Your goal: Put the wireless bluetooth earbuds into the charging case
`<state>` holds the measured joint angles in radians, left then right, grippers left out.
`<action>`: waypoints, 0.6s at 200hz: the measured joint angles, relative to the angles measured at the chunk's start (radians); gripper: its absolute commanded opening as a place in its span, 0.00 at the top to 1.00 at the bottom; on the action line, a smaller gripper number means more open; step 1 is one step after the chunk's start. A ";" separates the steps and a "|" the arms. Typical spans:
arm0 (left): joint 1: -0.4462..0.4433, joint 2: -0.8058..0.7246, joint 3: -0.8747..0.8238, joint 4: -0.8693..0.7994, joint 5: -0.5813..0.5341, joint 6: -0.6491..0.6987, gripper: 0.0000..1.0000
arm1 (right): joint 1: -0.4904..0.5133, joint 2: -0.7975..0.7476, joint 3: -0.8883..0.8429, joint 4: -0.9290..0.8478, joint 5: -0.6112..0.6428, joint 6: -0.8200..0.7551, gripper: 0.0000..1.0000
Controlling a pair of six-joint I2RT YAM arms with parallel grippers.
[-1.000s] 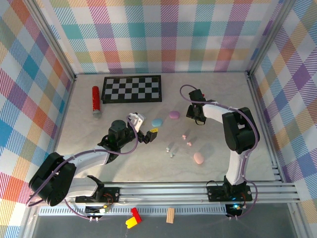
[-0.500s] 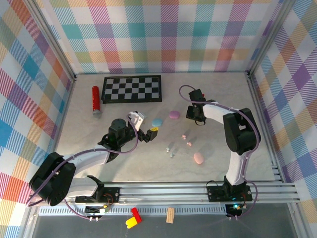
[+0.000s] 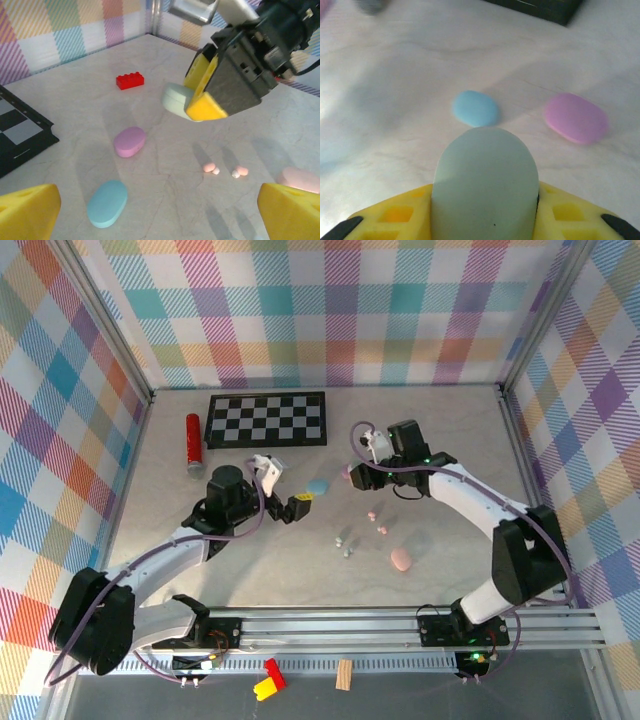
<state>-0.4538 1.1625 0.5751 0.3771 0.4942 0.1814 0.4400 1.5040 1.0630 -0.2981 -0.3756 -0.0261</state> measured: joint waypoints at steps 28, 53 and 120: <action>0.022 0.002 0.071 -0.109 0.114 0.035 0.00 | 0.000 -0.033 0.035 -0.062 -0.151 -0.098 0.71; 0.024 0.016 0.147 -0.191 0.232 0.067 0.01 | 0.008 -0.063 0.061 -0.105 -0.256 -0.168 0.70; -0.010 0.023 0.211 -0.320 0.438 0.146 0.14 | 0.123 -0.108 0.159 -0.297 -0.412 -0.375 0.73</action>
<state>-0.4641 1.1858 0.7864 0.0570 0.9318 0.3271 0.5629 1.3964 1.2217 -0.5953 -0.7879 -0.4011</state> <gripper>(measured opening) 0.876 0.396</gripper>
